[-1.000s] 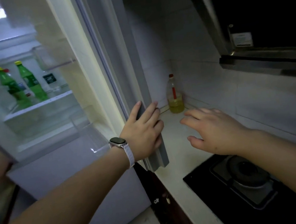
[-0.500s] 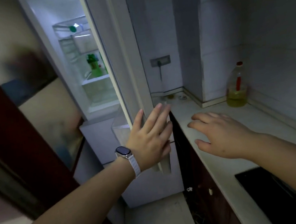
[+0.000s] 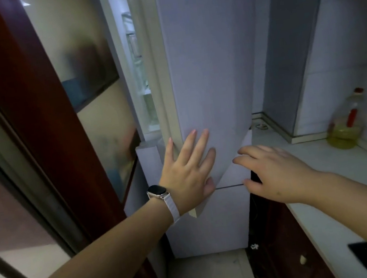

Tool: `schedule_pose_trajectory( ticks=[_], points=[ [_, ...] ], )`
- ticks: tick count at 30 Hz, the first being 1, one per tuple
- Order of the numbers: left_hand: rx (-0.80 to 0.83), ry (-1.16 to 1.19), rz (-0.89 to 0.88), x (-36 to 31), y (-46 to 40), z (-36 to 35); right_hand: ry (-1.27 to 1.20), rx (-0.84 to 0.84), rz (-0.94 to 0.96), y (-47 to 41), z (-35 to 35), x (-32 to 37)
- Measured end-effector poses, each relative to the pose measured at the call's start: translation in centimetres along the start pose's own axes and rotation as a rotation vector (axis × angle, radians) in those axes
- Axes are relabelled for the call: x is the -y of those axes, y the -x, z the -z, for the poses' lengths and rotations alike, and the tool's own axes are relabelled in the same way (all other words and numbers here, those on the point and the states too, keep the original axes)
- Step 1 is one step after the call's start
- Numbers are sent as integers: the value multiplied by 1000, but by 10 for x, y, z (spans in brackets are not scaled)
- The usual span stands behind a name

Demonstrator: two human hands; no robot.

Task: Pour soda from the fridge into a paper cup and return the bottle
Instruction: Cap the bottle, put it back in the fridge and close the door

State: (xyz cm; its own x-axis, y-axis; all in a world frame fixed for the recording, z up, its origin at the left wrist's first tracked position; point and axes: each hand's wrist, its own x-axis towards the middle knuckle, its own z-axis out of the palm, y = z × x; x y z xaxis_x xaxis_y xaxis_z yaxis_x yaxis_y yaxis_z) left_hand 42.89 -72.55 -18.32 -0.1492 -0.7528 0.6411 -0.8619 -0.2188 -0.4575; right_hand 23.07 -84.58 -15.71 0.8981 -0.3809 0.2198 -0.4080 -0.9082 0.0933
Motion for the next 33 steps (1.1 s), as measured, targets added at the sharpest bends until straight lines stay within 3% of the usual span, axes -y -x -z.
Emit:
schedule_pose_trajectory(
  ticks=[14,33],
  points=[
    [-84,52,83,106,21,-90,-16,-25,-15,-119,-22,47],
    [147,-59,250,195,-21,-196,11,-135,106,-242,-50,20]
  ],
)
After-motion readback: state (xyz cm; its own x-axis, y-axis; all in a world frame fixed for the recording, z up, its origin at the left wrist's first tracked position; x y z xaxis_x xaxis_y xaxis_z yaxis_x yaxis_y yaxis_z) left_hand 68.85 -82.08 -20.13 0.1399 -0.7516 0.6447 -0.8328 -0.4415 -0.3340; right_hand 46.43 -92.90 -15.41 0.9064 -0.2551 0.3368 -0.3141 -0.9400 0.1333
